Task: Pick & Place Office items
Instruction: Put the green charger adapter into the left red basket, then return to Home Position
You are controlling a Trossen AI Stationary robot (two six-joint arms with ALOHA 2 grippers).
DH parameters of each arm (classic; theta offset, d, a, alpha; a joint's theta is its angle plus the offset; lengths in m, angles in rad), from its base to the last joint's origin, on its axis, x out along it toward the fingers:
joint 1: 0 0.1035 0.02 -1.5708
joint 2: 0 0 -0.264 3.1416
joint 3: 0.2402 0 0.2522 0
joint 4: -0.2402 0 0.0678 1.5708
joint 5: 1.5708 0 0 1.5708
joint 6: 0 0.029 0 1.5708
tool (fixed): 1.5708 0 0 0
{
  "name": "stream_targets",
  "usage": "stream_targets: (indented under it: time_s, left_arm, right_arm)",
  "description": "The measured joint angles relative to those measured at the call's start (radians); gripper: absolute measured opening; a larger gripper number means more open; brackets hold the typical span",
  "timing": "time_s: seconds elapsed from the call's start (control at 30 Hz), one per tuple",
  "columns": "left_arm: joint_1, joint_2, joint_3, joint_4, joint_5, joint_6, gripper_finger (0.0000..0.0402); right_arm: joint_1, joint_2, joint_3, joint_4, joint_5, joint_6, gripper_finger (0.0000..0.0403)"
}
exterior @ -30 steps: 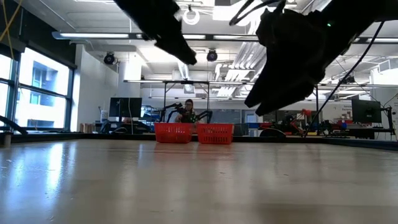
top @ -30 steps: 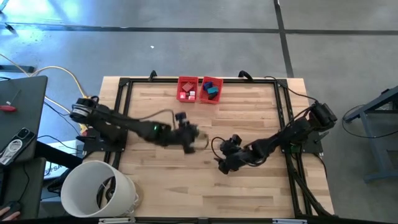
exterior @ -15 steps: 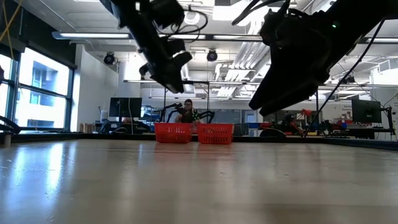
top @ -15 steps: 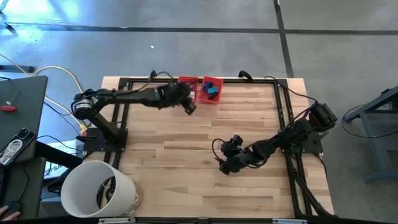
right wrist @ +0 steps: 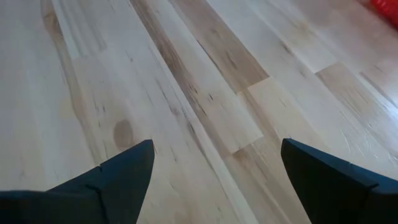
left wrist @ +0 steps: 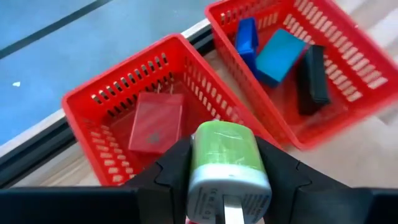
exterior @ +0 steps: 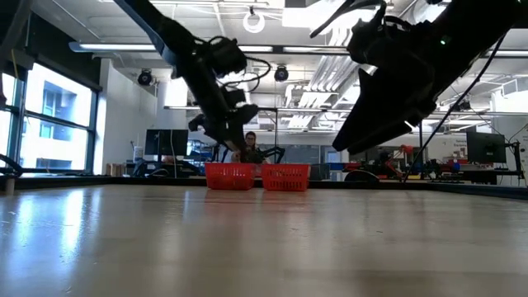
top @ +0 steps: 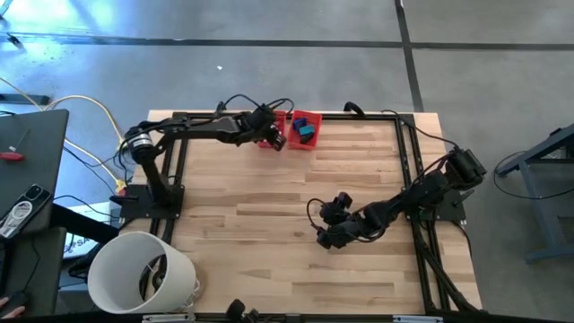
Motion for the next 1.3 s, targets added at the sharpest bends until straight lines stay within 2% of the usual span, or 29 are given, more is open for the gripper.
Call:
stream_targets:
  time_s: [0.23, 0.4, 0.6, 0.8, 1.1, 1.3]
  left_arm:
    - [0.056, 0.088, 0.000, 0.044, 0.020, -0.013, 0.0127]
    - [0.092, 0.126, 0.000, 0.047, 0.115, -0.022, 0.0133]
    - [0.095, 0.138, 0.000, 0.067, 0.118, -0.022, 0.0166]
    - [0.087, 0.135, 0.000, 0.103, 0.135, -0.021, 0.0172]
    - [0.087, 0.129, 0.000, 0.113, 0.130, 0.085, 0.0174]
    - [0.046, 0.059, 0.001, 0.111, 0.119, 0.199, 0.0174]
  right_arm:
    - [0.000, 0.000, -0.016, 0.008, -0.003, 0.008, 0.0340]
    - [0.000, 0.000, -0.016, 0.008, -0.004, 0.006, 0.0340]
    - [0.000, 0.000, -0.016, 0.007, -0.004, 0.005, 0.0340]
    - [0.000, 0.000, -0.016, 0.023, -0.008, 0.005, 0.0340]
    - [0.000, 0.000, -0.016, 0.025, -0.003, -0.003, 0.0340]
    - [-0.002, 0.000, -0.016, 0.049, -0.004, -0.039, 0.0340]
